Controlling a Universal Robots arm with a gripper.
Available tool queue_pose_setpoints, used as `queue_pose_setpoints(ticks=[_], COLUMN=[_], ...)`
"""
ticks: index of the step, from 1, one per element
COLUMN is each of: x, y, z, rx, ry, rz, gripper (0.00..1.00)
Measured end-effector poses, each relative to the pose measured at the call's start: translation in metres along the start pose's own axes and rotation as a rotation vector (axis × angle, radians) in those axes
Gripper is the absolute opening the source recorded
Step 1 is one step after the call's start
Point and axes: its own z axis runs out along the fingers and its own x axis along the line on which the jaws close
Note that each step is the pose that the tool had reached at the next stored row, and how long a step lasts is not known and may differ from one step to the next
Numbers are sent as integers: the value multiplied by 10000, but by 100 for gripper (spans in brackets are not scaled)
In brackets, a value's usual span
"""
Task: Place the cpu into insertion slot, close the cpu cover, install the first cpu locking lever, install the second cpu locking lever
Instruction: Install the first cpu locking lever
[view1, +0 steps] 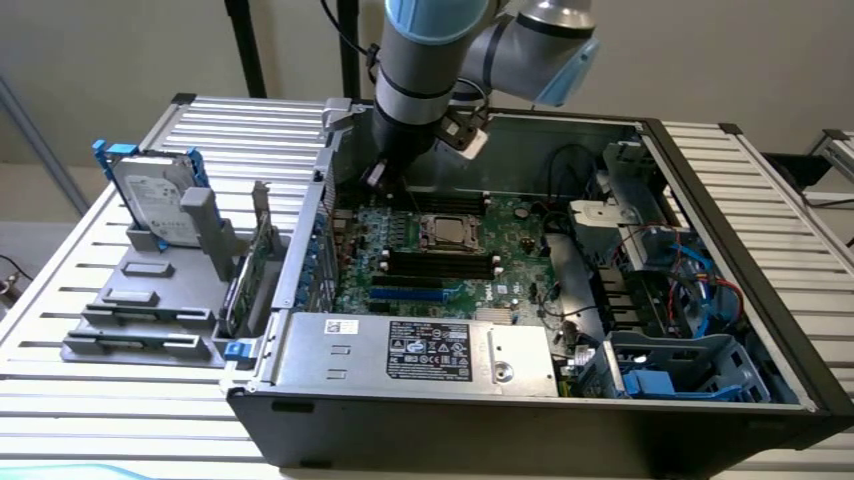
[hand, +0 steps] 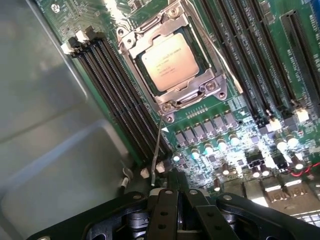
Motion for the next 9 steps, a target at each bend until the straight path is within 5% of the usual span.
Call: queue_pose_setpoints(ticks=[4,9], x=[-3,8], y=[-6,11], z=[1,-1], rx=[68,20], ry=[310,418], rz=[250,502], gripper=[11,11])
